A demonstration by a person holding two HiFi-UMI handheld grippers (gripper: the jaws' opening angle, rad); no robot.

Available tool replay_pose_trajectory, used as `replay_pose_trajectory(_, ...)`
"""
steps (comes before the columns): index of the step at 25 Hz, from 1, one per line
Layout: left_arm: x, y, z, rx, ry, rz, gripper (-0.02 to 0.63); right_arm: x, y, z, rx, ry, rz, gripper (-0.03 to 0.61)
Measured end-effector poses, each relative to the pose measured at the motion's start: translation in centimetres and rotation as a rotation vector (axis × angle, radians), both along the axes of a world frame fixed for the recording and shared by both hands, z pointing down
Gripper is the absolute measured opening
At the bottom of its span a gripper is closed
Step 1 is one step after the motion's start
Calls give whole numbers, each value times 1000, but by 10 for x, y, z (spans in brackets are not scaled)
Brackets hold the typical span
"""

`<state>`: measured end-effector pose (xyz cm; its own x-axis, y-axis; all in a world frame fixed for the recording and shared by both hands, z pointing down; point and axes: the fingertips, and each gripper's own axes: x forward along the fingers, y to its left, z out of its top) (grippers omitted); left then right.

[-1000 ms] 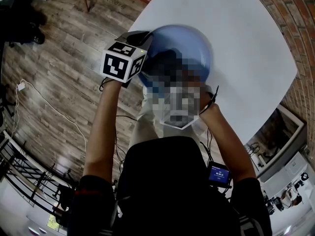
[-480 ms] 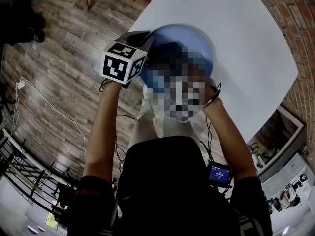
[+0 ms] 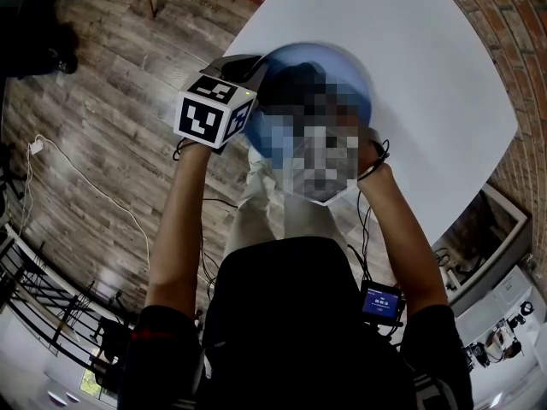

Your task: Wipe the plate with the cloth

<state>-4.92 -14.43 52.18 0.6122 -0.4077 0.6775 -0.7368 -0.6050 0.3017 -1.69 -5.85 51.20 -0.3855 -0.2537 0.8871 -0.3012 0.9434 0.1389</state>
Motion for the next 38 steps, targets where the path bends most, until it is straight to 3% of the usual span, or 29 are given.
replay_pose_trajectory(20, 1, -1, 0, -4, 6, 11, 35, 27, -24, -1, 25, 27, 74, 51)
replay_pose_trajectory(38, -1, 0, 2, 4, -5, 2, 35, 49, -13, 2, 22, 48, 103, 51)
